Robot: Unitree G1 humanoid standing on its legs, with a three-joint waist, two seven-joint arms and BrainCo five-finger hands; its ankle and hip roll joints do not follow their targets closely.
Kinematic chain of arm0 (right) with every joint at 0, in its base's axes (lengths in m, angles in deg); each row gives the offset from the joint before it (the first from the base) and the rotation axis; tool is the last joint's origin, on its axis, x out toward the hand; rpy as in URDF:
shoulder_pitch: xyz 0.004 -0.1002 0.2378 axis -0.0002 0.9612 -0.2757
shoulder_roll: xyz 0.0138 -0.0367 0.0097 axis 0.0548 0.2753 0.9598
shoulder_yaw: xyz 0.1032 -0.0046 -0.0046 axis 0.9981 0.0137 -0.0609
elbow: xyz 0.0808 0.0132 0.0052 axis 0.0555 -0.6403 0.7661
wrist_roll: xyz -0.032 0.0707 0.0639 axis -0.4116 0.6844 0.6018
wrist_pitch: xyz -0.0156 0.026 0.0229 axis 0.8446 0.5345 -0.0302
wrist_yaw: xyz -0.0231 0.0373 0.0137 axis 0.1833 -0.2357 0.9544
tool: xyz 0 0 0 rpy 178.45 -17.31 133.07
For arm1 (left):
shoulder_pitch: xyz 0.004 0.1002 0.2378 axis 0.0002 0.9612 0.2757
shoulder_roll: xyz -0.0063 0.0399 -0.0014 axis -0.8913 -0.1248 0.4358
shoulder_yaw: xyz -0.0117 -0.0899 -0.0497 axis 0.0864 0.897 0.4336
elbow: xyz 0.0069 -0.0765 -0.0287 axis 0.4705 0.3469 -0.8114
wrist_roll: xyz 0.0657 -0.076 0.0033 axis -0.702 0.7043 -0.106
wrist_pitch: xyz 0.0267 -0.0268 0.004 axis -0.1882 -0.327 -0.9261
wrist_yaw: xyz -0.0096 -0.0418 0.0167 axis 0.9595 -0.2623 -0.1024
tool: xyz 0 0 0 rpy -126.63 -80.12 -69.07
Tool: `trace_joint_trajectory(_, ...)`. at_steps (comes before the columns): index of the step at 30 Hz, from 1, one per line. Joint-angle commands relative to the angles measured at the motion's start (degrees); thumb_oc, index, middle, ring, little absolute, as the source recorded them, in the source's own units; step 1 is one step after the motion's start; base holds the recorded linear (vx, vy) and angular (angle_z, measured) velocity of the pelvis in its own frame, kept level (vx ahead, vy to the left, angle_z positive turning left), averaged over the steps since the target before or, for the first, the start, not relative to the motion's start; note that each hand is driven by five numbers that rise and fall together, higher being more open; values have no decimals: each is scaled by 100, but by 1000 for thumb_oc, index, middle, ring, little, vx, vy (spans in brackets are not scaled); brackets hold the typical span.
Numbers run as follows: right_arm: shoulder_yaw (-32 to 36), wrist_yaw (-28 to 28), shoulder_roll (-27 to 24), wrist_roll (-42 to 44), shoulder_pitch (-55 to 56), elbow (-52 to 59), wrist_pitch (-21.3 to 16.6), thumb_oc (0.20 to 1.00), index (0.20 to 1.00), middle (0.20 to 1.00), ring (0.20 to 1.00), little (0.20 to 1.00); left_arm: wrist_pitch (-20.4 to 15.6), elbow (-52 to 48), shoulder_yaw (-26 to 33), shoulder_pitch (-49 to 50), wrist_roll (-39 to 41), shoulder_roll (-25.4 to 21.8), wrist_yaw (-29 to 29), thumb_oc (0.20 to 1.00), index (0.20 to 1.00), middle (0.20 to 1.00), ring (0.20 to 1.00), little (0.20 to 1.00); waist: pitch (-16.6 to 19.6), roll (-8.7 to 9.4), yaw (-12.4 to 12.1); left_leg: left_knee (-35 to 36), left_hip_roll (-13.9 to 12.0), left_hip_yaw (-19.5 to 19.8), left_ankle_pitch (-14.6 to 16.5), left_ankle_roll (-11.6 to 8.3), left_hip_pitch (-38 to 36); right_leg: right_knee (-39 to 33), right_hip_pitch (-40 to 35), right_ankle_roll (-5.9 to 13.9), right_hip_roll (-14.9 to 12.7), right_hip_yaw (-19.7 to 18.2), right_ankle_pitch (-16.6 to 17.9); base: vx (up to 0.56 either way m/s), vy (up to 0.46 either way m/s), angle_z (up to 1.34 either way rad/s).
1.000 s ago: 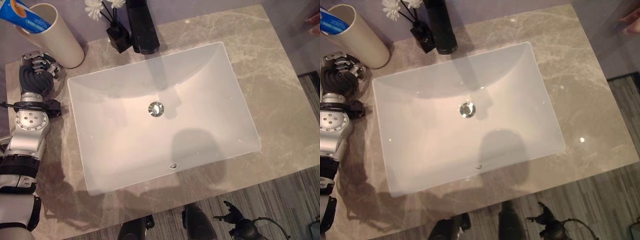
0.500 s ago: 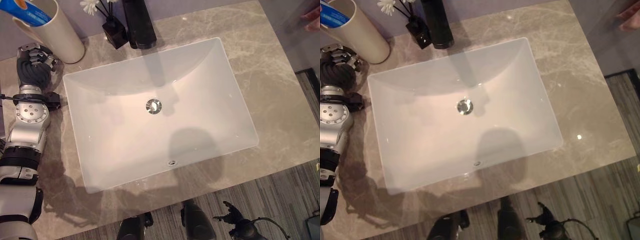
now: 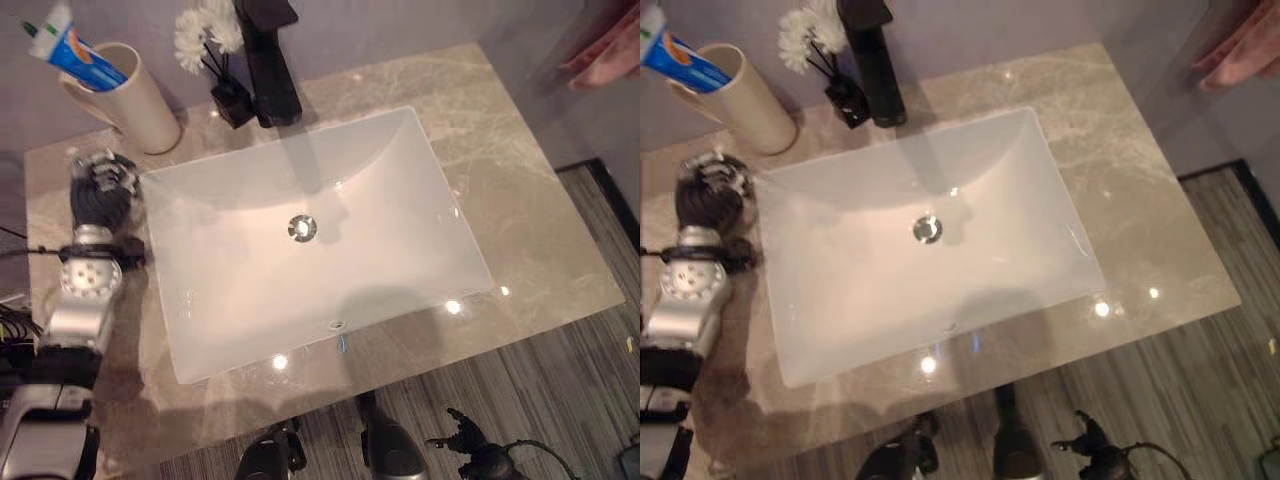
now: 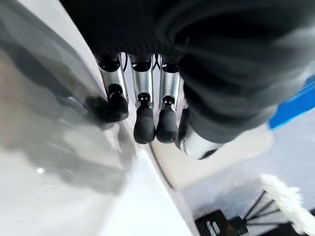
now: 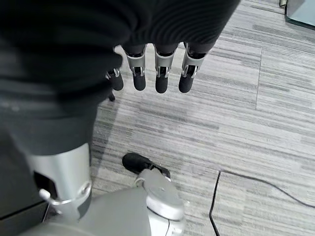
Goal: Put brush and paste in cup on sink, flatten towel.
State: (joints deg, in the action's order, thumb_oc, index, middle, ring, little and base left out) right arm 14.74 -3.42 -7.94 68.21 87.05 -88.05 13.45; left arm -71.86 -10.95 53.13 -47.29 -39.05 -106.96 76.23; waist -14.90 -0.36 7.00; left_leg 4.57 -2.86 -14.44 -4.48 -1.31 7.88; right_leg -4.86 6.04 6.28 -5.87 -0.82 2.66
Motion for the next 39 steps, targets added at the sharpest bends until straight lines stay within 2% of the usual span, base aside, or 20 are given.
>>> trace_joint_trajectory(1,220,11,-60,-102,394,-225,-9,1000,1000,1000,1000,1000,89,149,467,815,-215,305,-108,200,200,200,200,200,377,-67,-130,-617,-145,423,201,-229,307,642,391,-52,-37,62,-153,7,-37,6)
trace_joint_trajectory(6,418,-2,16,-113,459,-374,-36,1000,1000,1000,1000,1000,-63,-870,1126,1975,-300,406,-248,200,200,200,200,200,527,-86,-294,-369,-198,540,52,-263,35,671,127,-94,25,256,-281,0,-67,18)
trace_joint_trajectory(9,543,-4,20,-112,523,-493,-48,1000,1000,1000,1000,1000,-414,-1620,1255,2521,537,561,-753,200,200,200,200,200,581,-119,-371,-315,-242,671,-38,-291,-106,870,-6,-165,115,400,-462,-15,-64,22)
trace_joint_trajectory(13,528,8,6,-123,523,-512,-61,1000,1000,1000,1000,1000,-479,-1809,1260,2650,868,618,-941,200,200,200,200,200,581,-121,-377,-347,-248,730,-27,-289,-127,924,-27,-181,146,410,-502,-21,-40,20)
trace_joint_trajectory(16,509,-27,-112,-82,517,-360,-256,1000,1000,1000,1000,1000,-571,-2499,844,2972,1583,747,-1698,200,200,200,200,200,657,-81,-387,-466,-338,767,11,-284,-220,925,-137,-239,300,301,-527,-34,-98,-5)
trace_joint_trajectory(19,419,-30,-179,-63,513,-157,-390,1000,1000,1000,1000,1000,-526,-2726,216,2769,1763,757,-2042,200,200,200,200,200,721,-19,-305,-687,-412,831,72,-294,-206,755,-271,-294,415,203,-477,-37,-90,-3)
trace_joint_trajectory(20,376,-7,-225,-35,502,-27,-418,1000,1000,1000,1000,1000,-539,-2708,-13,2677,1742,833,-2048,200,200,200,200,200,698,27,-318,-887,-327,1054,180,-269,-189,724,-297,-304,427,99,-442,-57,-13,-9)
trace_joint_trajectory(22,357,31,-394,224,303,353,-529,1000,1000,1000,1000,1000,-546,-2549,-431,2464,1612,1120,-1997,200,200,200,200,200,643,100,-438,-1287,459,2307,626,-145,-151,756,-210,-288,491,-347,-317,-63,30,-46)
trace_joint_trajectory(23,384,-4,-438,345,231,439,-554,1000,1000,1000,1000,1000,-567,-2451,-536,2400,1520,1226,-2048,200,200,200,200,200,659,93,-500,-1390,705,2637,765,-83,-159,797,-141,-233,535,-557,-253,-21,61,-113)
trace_joint_trajectory(24,390,-46,-460,364,239,481,-571,1000,1000,1000,1000,1000,-591,-2421,-532,2424,1485,1279,-2045,200,200,200,200,200,690,86,-520,-1450,813,2771,846,-32,-172,819,-105,-215,574,-707,-231,3,143,-157)
trace_joint_trajectory(25,457,16,-495,407,283,483,-608,1000,1000,1000,1000,1000,-608,-2306,-747,2276,1493,1343,-2092,200,200,200,200,200,755,64,-448,-1525,864,2737,940,33,-191,811,-46,-156,606,-953,-172,11,117,-171)
trace_joint_trajectory(28,623,125,-524,507,208,551,-632,1000,1000,1000,1000,1000,-624,-2340,-864,2092,1477,1388,-2075,200,200,200,200,200,737,32,-381,-1576,1000,2758,1012,112,-164,858,109,-75,577,-1115,-82,-63,163,-89)
trace_joint_trajectory(30,862,201,-529,750,172,883,-683,1000,1000,1000,1000,1000,-641,-2312,-950,1958,1473,1432,-2044,200,200,200,200,200,713,20,-236,-1618,1066,2515,1079,202,-106,900,336,97,513,-1343,74,-131,238,-40)
trace_joint_trajectory(32,1052,210,-485,1041,145,988,-723,1000,1000,1000,1000,1000,-666,-2277,-997,1921,1474,1453,-2045,200,200,200,200,200,700,13,-249,-1631,1085,2325,1124,252,-71,927,483,195,505,-1534,169,-137,218,-101)
trace_joint_trajectory(33,1674,285,-189,2137,68,1294,-890,1000,1000,1000,1000,1000,-685,-2224,-1083,1911,1422,1438,-1979,200,200,200,200,200,641,-31,-148,-1482,1078,1903,1136,344,-102,881,723,428,441,-1752,406,-165,236,-126)
trace_joint_trajectory(35,1810,418,-69,2116,12,1623,-946,1000,1000,1000,1000,1000,-717,-2208,-1000,1970,1356,1374,-1901,200,200,200,200,200,601,-47,-187,-1219,986,1441,1048,362,-187,794,934,566,303,-1541,589,-161,195,-159)
trace_joint_trajectory(36,1796,458,-42,2012,30,1894,-970,1000,1000,1000,1000,1000,-737,-2211,-948,1986,1307,1350,-1873,200,200,200,200,200,567,-81,-196,-1093,884,1241,1020,355,-283,748,1026,541,179,-1148,584,-152,106,-177)
trace_joint_trajectory(37,1830,470,60,2076,37,2232,-1014,1000,1000,1000,1000,1000,-703,-2088,-960,1956,1240,1366,-1852,200,200,200,200,200,483,-196,-271,-913,643,803,962,303,-471,766,1118,398,-224,158,438,-109,69,-168)
trace_joint_trajectory(38,1830,470,63,2076,37,2236,-1011,1000,1000,1000,1000,1000,-704,-2086,-959,1953,1239,1364,-1852,200,200,200,200,200,490,-184,-264,-903,656,807,938,303,-457,759,1131,398,-237,159,452,-195,68,-211)
trace_joint_trajectory(39,1841,437,87,1995,123,2332,-991,1000,1000,1000,1000,1000,-706,-1998,-919,1906,1196,1420,-1877,200,200,200,200,200,497,-292,-251,-668,537,516,833,300,-587,956,1014,333,-436,629,290,-177,25,-165)
